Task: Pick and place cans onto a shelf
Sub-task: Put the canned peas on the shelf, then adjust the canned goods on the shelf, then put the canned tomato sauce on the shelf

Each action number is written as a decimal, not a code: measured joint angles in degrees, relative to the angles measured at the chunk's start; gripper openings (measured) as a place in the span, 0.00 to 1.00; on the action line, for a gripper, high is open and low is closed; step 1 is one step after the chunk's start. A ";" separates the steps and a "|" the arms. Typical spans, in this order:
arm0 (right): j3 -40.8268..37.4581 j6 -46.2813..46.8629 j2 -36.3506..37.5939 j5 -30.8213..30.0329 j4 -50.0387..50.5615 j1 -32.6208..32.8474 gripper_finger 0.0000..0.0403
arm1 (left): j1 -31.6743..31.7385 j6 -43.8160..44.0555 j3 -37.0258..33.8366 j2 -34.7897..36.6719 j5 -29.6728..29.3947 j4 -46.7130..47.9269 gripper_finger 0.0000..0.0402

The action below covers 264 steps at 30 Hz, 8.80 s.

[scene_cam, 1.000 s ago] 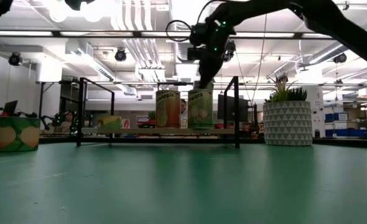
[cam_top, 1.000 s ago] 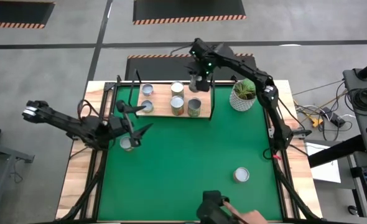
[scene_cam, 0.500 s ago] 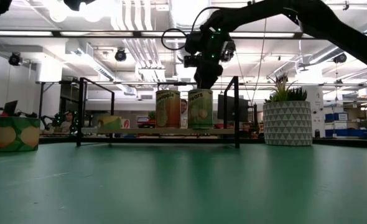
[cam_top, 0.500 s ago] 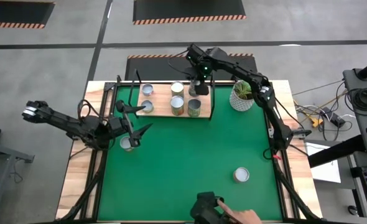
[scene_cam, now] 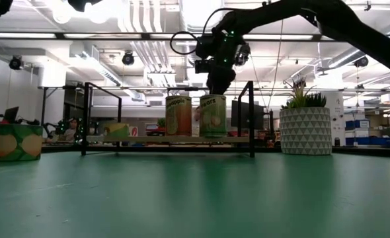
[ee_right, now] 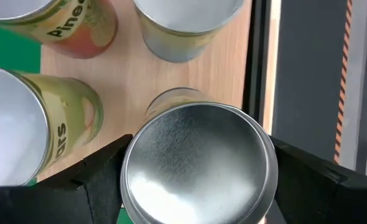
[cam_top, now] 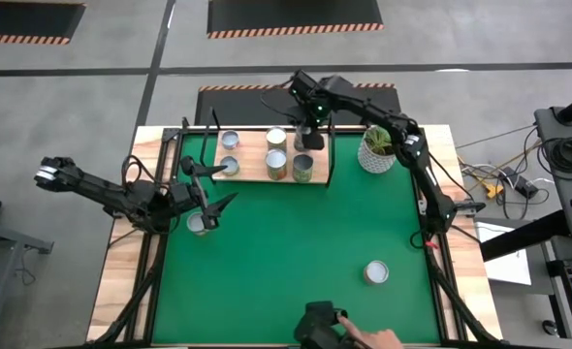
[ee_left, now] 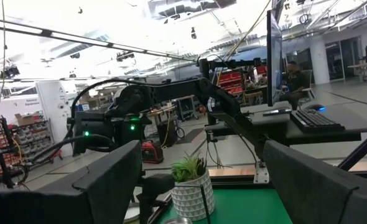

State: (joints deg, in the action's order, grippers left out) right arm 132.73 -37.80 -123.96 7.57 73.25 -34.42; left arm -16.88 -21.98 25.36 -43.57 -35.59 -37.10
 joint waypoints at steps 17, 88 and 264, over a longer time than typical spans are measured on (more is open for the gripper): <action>-1.58 1.63 0.09 -0.07 -2.95 1.05 0.89 | -0.04 -0.02 0.00 0.00 0.00 0.45 0.80; -8.78 15.69 7.56 -4.62 -12.93 15.20 0.02 | 0.00 0.22 0.00 -0.11 0.07 2.03 0.80; -74.94 118.57 51.01 2.25 -14.51 59.30 0.24 | -0.33 19.56 0.02 -0.70 6.62 1.28 0.80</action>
State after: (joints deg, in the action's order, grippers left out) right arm 57.78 80.77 -72.95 9.82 58.74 24.88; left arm -17.21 -2.42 25.39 -44.27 -28.97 -35.83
